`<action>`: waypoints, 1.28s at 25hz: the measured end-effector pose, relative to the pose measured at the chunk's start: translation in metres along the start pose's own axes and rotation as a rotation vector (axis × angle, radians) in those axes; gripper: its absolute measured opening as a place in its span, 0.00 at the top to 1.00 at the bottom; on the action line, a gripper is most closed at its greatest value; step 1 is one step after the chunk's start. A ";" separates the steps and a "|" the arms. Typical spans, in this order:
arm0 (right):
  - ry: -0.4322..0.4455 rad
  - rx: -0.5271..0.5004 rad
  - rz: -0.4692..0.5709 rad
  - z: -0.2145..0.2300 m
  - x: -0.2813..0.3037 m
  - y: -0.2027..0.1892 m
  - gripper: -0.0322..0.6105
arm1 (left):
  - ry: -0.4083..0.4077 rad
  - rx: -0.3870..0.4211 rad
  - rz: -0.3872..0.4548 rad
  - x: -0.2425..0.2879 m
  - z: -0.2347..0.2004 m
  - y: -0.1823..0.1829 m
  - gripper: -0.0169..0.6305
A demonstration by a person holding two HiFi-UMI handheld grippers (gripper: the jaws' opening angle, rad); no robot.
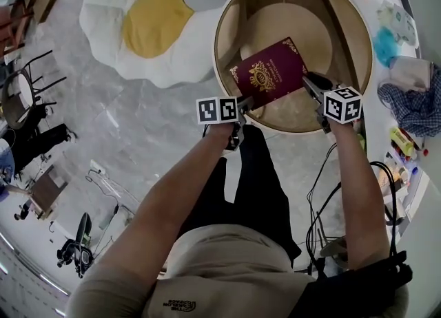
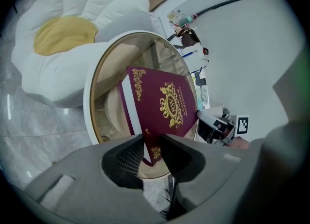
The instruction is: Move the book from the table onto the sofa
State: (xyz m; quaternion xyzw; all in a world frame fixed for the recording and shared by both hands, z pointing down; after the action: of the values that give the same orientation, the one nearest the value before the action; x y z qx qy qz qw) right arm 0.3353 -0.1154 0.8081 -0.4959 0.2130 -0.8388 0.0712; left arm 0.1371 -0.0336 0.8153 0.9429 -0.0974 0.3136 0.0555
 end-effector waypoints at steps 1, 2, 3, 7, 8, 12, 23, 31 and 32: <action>0.002 0.001 0.007 -0.005 -0.002 0.001 0.79 | 0.003 0.006 0.004 -0.006 0.001 0.000 0.81; 0.004 0.002 0.016 -0.011 -0.004 0.003 0.79 | 0.005 0.011 0.013 -0.012 0.002 0.000 0.81; 0.008 0.002 0.024 -0.017 -0.006 0.005 0.79 | 0.006 0.016 0.024 -0.018 0.003 0.000 0.81; 0.027 -0.017 0.051 -0.047 -0.011 0.018 0.80 | 0.010 0.026 0.072 -0.049 0.005 0.003 0.81; 0.032 -0.025 0.056 -0.055 -0.011 0.022 0.80 | 0.012 0.026 0.085 -0.057 0.005 0.004 0.81; 0.056 -0.071 0.065 -0.092 -0.005 0.043 0.80 | 0.019 0.025 0.148 -0.095 0.001 0.012 0.81; 0.071 -0.162 0.067 -0.222 0.066 0.086 0.80 | -0.005 0.000 0.256 -0.209 -0.075 0.051 0.81; 0.029 -0.141 0.021 -0.303 0.152 0.092 0.80 | 0.000 -0.017 0.246 -0.274 -0.169 0.096 0.81; 0.024 -0.142 0.008 -0.309 0.164 0.092 0.80 | -0.001 -0.022 0.246 -0.279 -0.181 0.101 0.81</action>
State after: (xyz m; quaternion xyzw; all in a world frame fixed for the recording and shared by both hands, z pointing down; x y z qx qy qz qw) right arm -0.0213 -0.1634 0.7714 -0.4889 0.2749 -0.8271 0.0365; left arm -0.2085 -0.0602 0.7961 0.9234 -0.2156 0.3164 0.0271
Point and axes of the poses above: the fingertips, and each gripper's own axes: x forward along the fingers, z to its right, y out of its top, the point moved 2 cm from there along -x, backward along the fingers, and after that the axes turned 12 degrees about -y, right-handed, at the moved point
